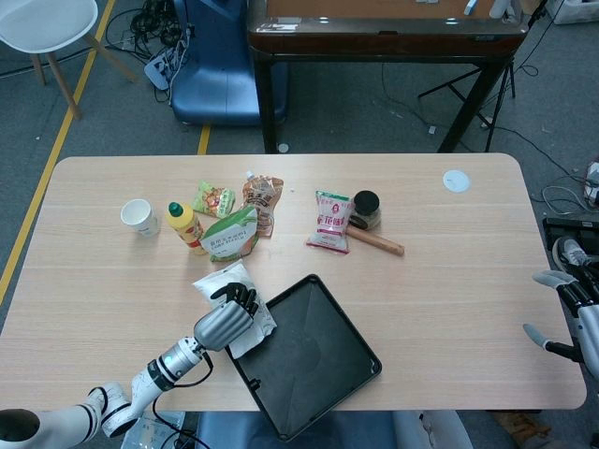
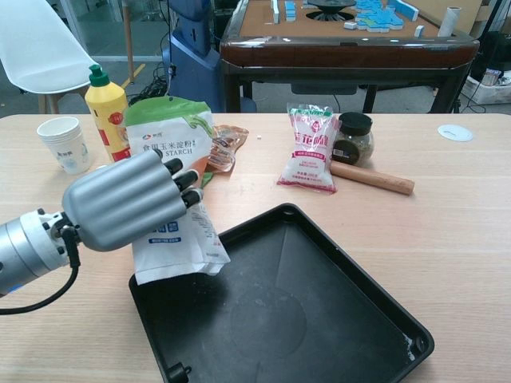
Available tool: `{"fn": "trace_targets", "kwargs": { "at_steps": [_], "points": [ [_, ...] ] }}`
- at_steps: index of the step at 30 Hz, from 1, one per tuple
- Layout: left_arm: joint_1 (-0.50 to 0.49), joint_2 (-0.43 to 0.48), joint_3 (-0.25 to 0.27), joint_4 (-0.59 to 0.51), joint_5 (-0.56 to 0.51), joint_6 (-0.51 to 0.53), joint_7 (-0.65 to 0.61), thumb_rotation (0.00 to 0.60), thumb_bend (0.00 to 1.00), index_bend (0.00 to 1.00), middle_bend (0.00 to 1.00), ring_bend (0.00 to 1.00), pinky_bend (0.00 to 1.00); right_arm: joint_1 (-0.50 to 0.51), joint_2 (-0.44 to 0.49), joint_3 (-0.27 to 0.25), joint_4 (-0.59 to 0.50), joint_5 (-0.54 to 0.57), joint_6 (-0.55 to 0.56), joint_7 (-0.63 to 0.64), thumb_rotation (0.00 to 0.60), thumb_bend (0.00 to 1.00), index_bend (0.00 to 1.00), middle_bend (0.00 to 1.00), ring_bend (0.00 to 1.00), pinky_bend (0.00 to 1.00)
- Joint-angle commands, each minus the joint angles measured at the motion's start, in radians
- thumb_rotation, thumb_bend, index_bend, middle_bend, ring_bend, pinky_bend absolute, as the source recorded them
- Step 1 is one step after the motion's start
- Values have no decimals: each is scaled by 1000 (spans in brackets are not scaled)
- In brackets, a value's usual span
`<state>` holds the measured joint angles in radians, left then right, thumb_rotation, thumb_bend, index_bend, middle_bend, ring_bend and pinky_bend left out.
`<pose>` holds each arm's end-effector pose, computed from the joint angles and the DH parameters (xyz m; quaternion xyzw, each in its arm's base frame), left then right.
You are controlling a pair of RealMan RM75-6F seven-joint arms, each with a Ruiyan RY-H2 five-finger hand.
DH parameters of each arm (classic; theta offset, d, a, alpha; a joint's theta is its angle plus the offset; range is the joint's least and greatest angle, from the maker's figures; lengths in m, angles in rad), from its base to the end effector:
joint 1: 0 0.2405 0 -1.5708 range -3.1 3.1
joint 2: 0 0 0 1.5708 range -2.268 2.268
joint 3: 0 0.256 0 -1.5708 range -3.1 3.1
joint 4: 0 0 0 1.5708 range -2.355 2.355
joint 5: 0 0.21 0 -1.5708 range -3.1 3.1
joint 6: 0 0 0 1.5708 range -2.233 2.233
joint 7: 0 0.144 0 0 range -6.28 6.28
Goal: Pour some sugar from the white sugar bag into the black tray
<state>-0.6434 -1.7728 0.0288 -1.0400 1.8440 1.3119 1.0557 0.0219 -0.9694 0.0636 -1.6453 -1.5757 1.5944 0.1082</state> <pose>-0.1590 0.2783 -0.0603 -0.7806 0.2588 -0.2755 0.4978 -0.3054 -0.1635 0.2143 0.5855 -0.3494 0.4204 0.5987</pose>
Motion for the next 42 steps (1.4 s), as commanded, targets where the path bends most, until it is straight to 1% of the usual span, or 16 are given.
{"fn": "trace_targets", "kwargs": {
  "at_steps": [1, 10, 15, 19, 22, 25, 28, 29, 33, 35, 38, 42],
  "points": [
    [22, 10, -11, -35, -13, -9, 85, 600, 152, 508, 723, 621, 730, 0, 1, 0, -2, 1, 0, -2, 600, 165, 290, 286, 151, 117],
    [68, 31, -28, -139, -69, -62, 291, 600, 152, 511, 723, 621, 731, -2, 1, 1, -6, 4, -1, -4, 600, 164, 290, 286, 151, 118],
    [96, 32, -46, -200, -123, -97, 420, 600, 152, 511, 721, 622, 731, -3, 3, 2, -7, 8, -1, -5, 600, 164, 290, 286, 151, 118],
    [106, 37, -51, -243, -145, -111, 466, 600, 152, 511, 720, 623, 731, -5, 3, 3, -8, 12, -1, -5, 600, 164, 290, 286, 151, 118],
    [104, 43, -46, -261, -144, -121, 452, 600, 152, 511, 720, 623, 731, -6, 2, 3, -6, 14, -1, -4, 600, 164, 290, 286, 151, 118],
    [96, 44, -43, -262, -133, -122, 401, 600, 152, 512, 720, 623, 731, -6, 0, 3, -3, 14, -1, -1, 600, 163, 290, 286, 151, 117],
    [75, 46, -38, -245, -104, -115, 273, 600, 152, 514, 720, 623, 731, -6, 0, 4, -2, 16, -2, -1, 600, 164, 290, 286, 151, 117],
    [67, 44, -37, -231, -94, -107, 211, 600, 152, 515, 720, 623, 731, -6, 0, 5, -2, 17, -2, -1, 600, 164, 290, 286, 151, 117],
    [43, 32, -44, -173, -68, -81, 56, 600, 152, 516, 720, 623, 731, -6, -2, 6, -1, 20, -4, -1, 600, 164, 290, 286, 151, 117],
    [36, 24, -52, -155, -71, -70, -22, 600, 152, 516, 720, 623, 731, -5, -2, 6, -1, 21, -7, -2, 600, 164, 290, 286, 151, 117],
    [29, 15, -65, -135, -76, -56, -100, 600, 152, 514, 719, 623, 731, -5, -3, 7, -2, 21, -5, -4, 600, 164, 290, 287, 151, 118],
    [25, 9, -96, -138, -126, -65, -215, 600, 152, 513, 717, 620, 730, -5, -3, 7, -4, 23, -8, -7, 600, 164, 290, 286, 151, 117]
  ]
}}
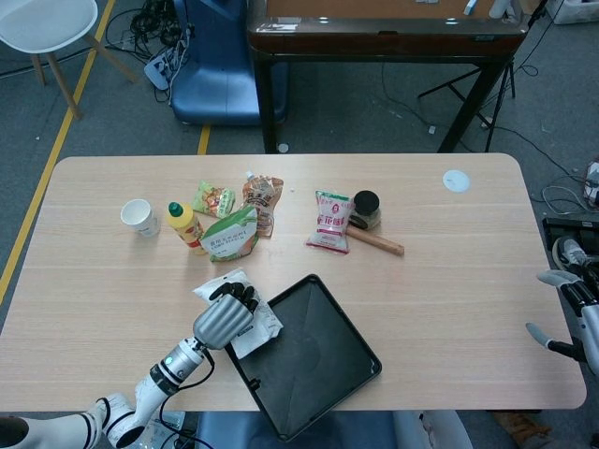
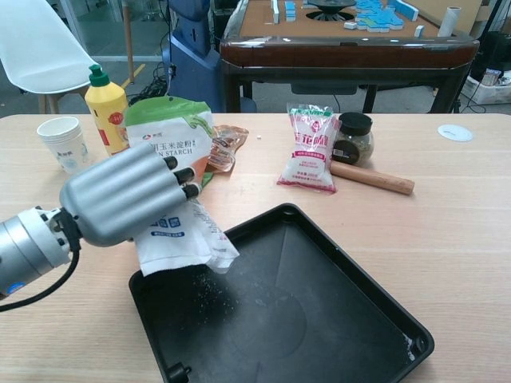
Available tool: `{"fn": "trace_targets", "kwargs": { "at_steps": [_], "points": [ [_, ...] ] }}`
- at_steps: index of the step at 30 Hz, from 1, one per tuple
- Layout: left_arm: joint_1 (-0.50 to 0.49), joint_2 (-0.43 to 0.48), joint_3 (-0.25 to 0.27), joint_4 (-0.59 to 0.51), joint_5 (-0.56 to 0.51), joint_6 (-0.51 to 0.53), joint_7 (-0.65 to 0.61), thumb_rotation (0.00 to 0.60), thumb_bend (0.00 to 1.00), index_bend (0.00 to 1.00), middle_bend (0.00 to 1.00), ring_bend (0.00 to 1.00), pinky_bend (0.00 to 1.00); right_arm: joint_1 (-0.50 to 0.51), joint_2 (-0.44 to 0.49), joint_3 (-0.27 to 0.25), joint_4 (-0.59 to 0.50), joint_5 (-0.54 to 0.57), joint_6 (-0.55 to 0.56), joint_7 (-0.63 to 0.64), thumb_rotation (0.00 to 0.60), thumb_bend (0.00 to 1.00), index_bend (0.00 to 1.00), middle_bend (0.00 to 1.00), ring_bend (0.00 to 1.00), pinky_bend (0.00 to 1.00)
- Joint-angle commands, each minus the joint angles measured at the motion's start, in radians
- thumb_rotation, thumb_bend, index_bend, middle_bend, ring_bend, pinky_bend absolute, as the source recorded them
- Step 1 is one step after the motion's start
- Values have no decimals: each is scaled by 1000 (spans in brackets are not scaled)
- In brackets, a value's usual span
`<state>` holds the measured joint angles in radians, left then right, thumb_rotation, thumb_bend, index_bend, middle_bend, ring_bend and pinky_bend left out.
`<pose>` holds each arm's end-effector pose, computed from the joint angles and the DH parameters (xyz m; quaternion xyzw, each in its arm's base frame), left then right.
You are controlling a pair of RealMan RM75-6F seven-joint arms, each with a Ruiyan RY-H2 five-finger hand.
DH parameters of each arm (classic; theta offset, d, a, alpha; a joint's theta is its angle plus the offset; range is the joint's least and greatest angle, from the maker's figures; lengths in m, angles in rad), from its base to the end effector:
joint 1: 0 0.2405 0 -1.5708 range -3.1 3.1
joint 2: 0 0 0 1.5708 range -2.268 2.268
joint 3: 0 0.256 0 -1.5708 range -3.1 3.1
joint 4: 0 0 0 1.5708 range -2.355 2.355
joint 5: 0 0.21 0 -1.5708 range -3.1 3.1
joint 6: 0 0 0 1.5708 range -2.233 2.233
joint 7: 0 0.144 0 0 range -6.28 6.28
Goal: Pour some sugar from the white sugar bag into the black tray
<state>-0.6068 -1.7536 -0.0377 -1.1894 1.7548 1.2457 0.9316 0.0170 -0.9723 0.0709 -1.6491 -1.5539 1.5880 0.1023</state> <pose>-0.1472 0.2767 -0.0568 -0.8018 0.1156 -0.3162 0.4937 -0.3080 -0.1635 0.2147 0.5774 -0.3545 0.4162 0.6064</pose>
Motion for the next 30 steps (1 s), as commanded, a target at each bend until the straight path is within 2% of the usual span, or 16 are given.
{"fn": "trace_targets", "kwargs": {
  "at_steps": [1, 8, 15, 21, 25, 30],
  "points": [
    [-11, -10, -38, 2, -58, -8, -118, 600, 152, 513, 717, 620, 730, 0, 0, 0, -1, 2, -3, -1, 600, 164, 290, 286, 151, 117],
    [-12, 36, -113, -109, -223, -94, -298, 600, 152, 512, 717, 618, 728, 0, -1, 1, -1, 5, -3, -2, 600, 164, 290, 286, 151, 118],
    [-16, 70, -170, -127, -321, -126, -503, 600, 152, 512, 717, 618, 728, 4, -5, 3, 5, 8, -11, 3, 600, 163, 290, 287, 151, 117],
    [-15, 99, -189, -142, -399, -188, -663, 600, 152, 513, 716, 616, 728, 8, -7, 4, 7, 9, -18, 2, 600, 164, 290, 286, 151, 118],
    [-21, 135, -201, -151, -469, -306, -879, 600, 152, 512, 708, 610, 727, 10, -7, 4, 5, 11, -22, 1, 600, 164, 290, 286, 151, 117],
    [-33, 155, -201, -128, -457, -361, -1069, 600, 152, 505, 708, 610, 727, 9, -5, 4, 0, 10, -20, -5, 600, 164, 290, 286, 151, 117]
  ]
}}
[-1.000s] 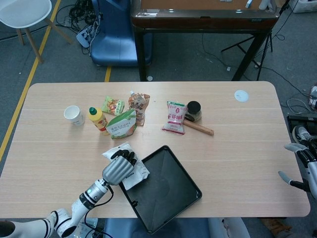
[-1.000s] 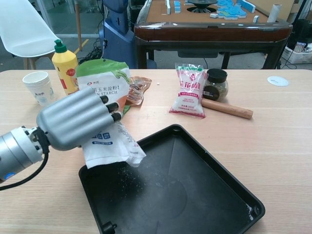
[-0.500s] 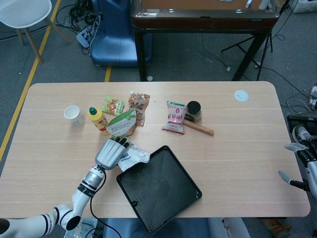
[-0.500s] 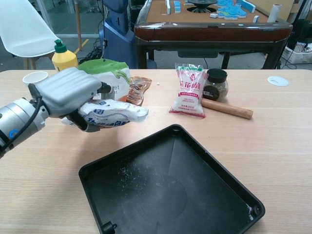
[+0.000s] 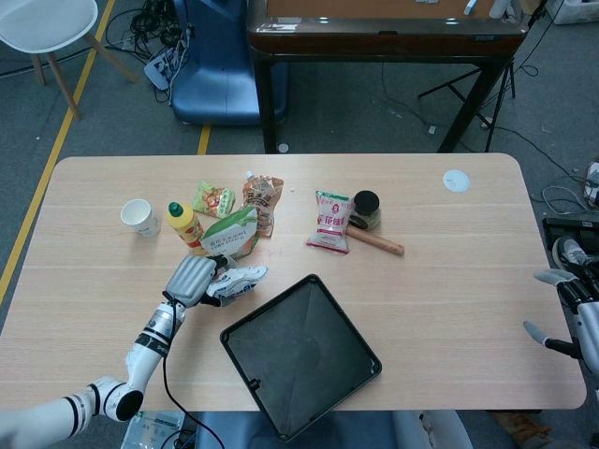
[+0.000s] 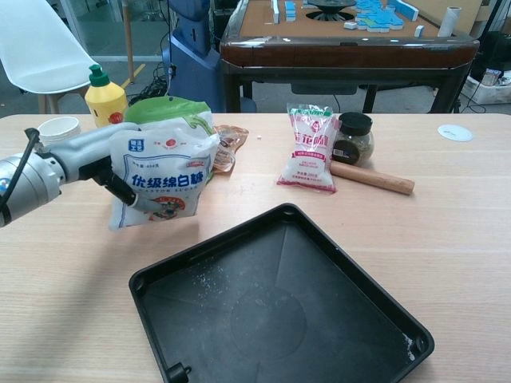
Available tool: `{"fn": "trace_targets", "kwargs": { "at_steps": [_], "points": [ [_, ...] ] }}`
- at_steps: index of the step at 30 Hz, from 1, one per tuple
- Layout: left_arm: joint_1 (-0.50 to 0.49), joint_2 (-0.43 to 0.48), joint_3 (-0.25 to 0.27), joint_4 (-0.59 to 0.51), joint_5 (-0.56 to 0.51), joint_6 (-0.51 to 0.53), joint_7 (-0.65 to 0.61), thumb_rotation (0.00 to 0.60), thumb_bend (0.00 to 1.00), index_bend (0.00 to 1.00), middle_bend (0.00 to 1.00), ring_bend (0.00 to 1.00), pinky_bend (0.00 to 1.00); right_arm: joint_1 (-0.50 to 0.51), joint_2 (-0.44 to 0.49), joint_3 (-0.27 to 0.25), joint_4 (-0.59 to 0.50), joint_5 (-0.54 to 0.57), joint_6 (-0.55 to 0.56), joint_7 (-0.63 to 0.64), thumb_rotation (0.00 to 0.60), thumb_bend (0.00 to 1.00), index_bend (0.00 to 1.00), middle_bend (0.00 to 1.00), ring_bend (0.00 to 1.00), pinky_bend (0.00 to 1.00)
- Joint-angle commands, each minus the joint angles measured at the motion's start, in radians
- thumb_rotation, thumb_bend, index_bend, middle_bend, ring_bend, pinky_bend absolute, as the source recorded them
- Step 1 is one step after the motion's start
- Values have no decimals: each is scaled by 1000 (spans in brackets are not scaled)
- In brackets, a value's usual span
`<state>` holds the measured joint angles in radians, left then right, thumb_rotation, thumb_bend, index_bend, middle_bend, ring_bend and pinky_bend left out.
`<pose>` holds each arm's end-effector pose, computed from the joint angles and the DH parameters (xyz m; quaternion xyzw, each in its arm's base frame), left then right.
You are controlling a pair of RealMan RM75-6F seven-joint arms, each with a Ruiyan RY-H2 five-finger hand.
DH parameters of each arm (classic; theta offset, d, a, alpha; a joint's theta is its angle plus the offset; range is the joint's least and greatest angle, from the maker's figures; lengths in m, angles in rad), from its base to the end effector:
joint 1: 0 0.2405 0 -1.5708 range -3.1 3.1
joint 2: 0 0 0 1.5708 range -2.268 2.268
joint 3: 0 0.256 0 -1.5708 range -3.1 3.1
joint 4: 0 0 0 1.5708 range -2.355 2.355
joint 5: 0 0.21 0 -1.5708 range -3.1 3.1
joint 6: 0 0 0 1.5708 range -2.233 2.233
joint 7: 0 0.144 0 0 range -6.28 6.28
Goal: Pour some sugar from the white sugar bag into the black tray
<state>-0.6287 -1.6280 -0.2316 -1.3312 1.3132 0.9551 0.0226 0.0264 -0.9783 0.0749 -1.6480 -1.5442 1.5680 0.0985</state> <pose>-0.1725 0.3411 -0.0236 -0.6861 -0.4439 -0.4352 0.3778 -0.3087 -0.1675 0.2117 0.5786 -0.3590 0.4130 0.6048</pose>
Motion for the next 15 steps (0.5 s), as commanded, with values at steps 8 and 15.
{"fn": "trace_targets", "kwargs": {
  "at_steps": [8, 15],
  "points": [
    [-20, 6, 25, 90, 47, -53, -308, 600, 152, 470, 702, 603, 726, 1, 0, -1, -7, 0, -2, -9, 600, 164, 290, 286, 151, 117],
    [-38, 7, 50, 134, 72, -82, -428, 600, 151, 406, 615, 528, 645, -3, 6, -3, -14, 2, -1, -14, 600, 164, 290, 287, 151, 117]
  ]
}}
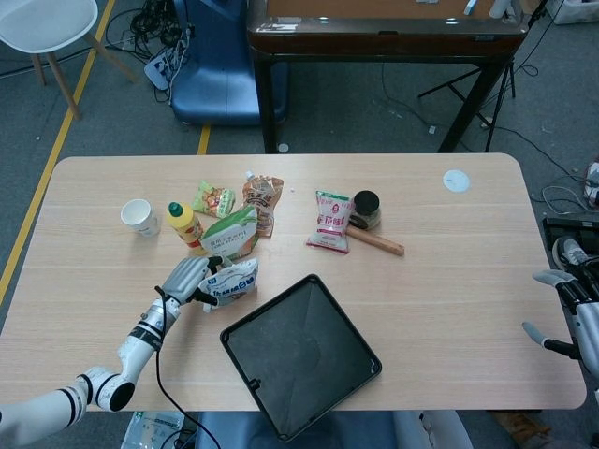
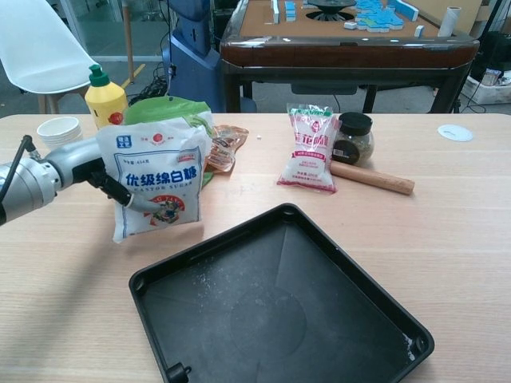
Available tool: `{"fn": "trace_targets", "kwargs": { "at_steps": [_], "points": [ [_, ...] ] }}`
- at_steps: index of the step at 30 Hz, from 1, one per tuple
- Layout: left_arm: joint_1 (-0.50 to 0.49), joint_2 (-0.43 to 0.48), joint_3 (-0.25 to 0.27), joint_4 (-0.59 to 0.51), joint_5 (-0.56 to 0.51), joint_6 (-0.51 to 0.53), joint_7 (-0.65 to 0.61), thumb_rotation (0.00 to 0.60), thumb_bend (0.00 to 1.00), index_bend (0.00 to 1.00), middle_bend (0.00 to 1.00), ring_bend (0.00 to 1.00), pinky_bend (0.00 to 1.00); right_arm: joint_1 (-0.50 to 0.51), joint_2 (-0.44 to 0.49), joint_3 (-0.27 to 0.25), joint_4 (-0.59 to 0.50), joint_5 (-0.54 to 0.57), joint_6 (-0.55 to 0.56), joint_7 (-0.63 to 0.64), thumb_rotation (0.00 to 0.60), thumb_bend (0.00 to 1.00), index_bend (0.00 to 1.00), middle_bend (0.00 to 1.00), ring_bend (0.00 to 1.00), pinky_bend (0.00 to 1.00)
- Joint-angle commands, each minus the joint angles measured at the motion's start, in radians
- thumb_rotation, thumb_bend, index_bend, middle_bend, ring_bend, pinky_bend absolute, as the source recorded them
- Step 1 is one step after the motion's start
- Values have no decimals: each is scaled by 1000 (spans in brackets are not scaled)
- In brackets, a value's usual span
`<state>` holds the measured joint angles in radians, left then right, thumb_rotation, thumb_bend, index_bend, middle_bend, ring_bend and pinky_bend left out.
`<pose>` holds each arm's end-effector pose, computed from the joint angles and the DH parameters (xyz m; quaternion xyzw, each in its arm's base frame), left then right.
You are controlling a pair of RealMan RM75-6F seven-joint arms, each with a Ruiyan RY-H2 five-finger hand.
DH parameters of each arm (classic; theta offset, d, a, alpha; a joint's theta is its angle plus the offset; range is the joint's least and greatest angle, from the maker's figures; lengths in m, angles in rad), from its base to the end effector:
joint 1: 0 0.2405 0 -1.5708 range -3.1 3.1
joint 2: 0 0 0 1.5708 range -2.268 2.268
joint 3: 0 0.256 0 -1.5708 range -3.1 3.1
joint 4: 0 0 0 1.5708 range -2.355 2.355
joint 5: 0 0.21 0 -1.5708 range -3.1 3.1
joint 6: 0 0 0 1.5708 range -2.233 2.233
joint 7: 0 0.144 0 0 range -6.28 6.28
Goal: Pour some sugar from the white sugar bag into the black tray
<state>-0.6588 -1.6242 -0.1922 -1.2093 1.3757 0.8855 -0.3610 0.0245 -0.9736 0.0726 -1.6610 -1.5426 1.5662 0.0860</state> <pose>-0.1940 0.3521 -0.0277 -0.6470 -0.5318 -0.4484 0.3123 -0.3074 -0.1664 0.2114 0.5793 -0.3600 0.4096 0.6059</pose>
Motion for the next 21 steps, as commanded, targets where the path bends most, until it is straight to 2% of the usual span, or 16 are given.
{"fn": "trace_targets", "kwargs": {
  "at_steps": [1, 11, 21],
  "points": [
    [-9, 4, 14, 14, 13, -13, -55, 600, 151, 398, 609, 521, 640, -1, 2, 0, -3, 0, 1, -2, 600, 164, 290, 287, 151, 118],
    [-17, -8, 43, 41, 50, 16, -94, 600, 151, 248, 449, 382, 529, 2, 4, 0, -10, -4, 0, -9, 600, 164, 290, 286, 151, 117],
    [-12, -11, 58, 30, 33, 27, -54, 600, 151, 185, 401, 335, 506, 1, 4, 0, -13, -3, 1, -10, 600, 164, 290, 286, 151, 118]
  ]
}}
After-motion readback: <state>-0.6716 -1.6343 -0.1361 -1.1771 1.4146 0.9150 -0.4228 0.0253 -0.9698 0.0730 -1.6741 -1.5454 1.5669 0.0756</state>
